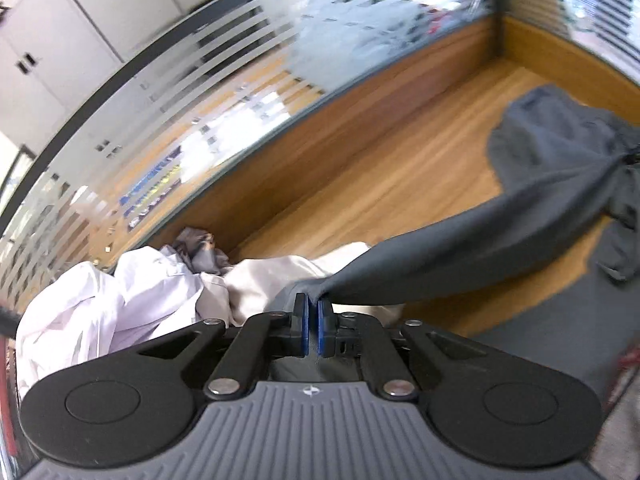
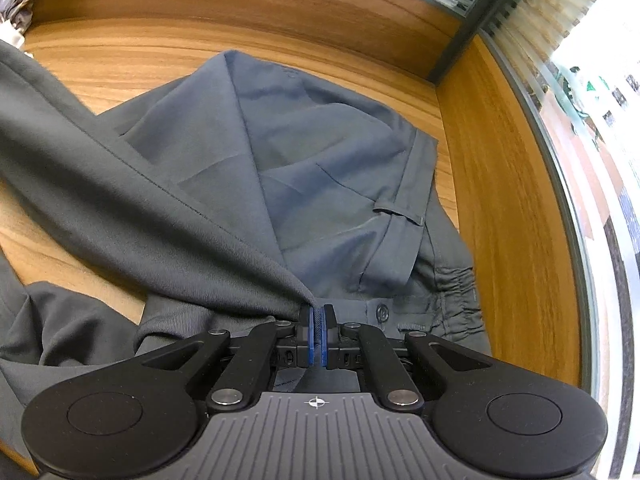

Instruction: Fold clothes

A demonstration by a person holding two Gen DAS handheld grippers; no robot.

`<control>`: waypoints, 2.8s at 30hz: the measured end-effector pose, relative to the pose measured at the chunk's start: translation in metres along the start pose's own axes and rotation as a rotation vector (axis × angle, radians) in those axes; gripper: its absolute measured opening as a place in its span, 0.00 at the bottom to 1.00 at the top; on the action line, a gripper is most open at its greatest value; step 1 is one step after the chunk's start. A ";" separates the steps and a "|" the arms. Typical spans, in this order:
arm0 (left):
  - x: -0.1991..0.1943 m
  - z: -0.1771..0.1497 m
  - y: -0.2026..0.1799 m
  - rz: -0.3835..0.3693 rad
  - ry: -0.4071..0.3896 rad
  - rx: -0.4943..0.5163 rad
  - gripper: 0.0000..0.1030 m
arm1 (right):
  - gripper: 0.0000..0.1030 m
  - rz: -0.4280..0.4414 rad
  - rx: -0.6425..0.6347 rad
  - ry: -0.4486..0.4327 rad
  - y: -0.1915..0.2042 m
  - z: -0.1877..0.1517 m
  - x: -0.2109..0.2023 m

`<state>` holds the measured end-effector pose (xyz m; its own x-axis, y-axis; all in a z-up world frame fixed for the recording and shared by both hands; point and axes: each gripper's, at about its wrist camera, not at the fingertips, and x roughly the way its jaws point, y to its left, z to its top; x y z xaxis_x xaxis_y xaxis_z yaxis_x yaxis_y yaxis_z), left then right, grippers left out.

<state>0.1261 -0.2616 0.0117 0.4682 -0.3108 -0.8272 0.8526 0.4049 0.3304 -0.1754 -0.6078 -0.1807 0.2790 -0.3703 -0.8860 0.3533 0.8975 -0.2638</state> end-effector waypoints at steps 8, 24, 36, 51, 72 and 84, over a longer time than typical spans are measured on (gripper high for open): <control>0.109 0.004 0.011 -0.045 0.086 -0.106 0.08 | 0.05 0.018 0.012 0.009 0.004 0.001 0.010; 0.151 0.018 -0.070 -0.355 -0.109 0.428 0.46 | 0.06 0.010 -0.007 0.050 0.007 -0.003 0.014; 0.207 0.011 -0.097 -0.404 -0.054 0.584 0.47 | 0.06 0.012 -0.023 0.067 0.007 -0.002 0.017; 0.250 0.018 -0.095 -0.523 -0.028 0.563 0.44 | 0.06 0.016 -0.026 0.085 0.008 -0.003 0.021; 0.153 -0.012 -0.046 -0.499 -0.204 0.232 0.04 | 0.06 -0.010 -0.030 0.021 0.005 0.003 0.001; 0.061 -0.083 -0.025 -0.144 -0.275 -0.096 0.00 | 0.05 -0.043 -0.088 -0.161 0.020 0.015 -0.076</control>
<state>0.1140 -0.2199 -0.0852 0.4011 -0.5863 -0.7039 0.8948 0.4153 0.1640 -0.1762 -0.5655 -0.1125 0.4071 -0.4363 -0.8025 0.2903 0.8948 -0.3392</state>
